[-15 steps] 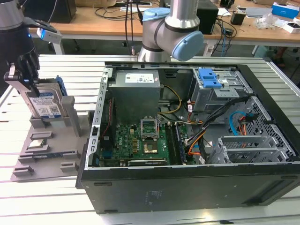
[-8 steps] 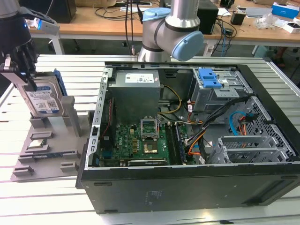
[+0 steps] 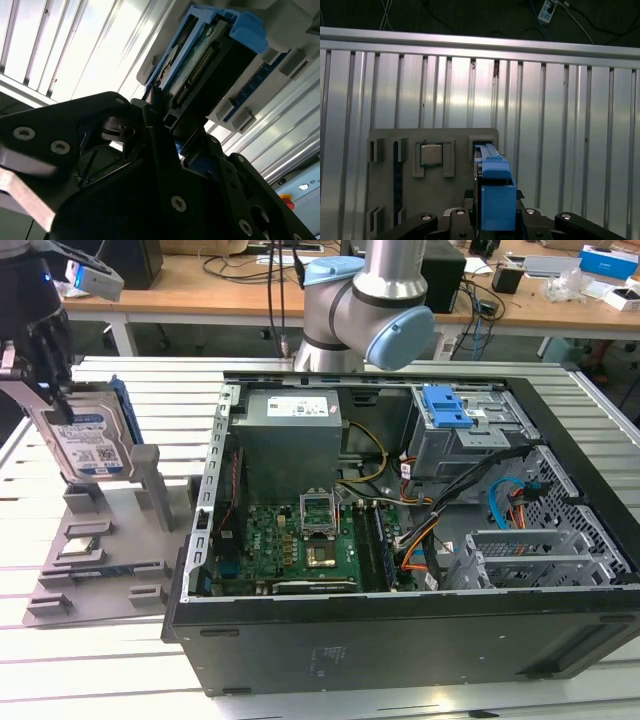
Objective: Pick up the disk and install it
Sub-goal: 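Pick up the disk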
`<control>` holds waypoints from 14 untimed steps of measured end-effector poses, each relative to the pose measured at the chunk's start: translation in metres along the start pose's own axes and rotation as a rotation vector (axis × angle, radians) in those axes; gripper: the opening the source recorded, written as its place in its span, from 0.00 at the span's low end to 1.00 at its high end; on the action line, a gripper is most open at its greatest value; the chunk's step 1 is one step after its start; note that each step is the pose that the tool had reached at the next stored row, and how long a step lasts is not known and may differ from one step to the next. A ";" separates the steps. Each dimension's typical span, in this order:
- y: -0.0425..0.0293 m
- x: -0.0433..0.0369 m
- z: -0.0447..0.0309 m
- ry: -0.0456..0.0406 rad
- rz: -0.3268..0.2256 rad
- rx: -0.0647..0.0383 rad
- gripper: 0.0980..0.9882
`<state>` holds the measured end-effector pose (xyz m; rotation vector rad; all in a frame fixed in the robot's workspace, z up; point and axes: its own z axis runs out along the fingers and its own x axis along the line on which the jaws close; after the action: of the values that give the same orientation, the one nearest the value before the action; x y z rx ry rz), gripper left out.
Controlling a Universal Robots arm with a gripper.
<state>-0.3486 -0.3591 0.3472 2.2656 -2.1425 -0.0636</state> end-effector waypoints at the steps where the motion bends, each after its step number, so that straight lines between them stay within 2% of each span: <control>1: 0.0001 -0.0002 -0.0041 -0.0001 0.000 0.000 0.30; 4: 0.0004 -0.0004 -0.0128 0.0000 0.000 0.000 0.30; 14: 0.0010 -0.0009 -0.0288 0.0000 0.000 0.000 0.30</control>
<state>-0.3483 -0.3586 0.3760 2.2657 -2.1426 -0.0637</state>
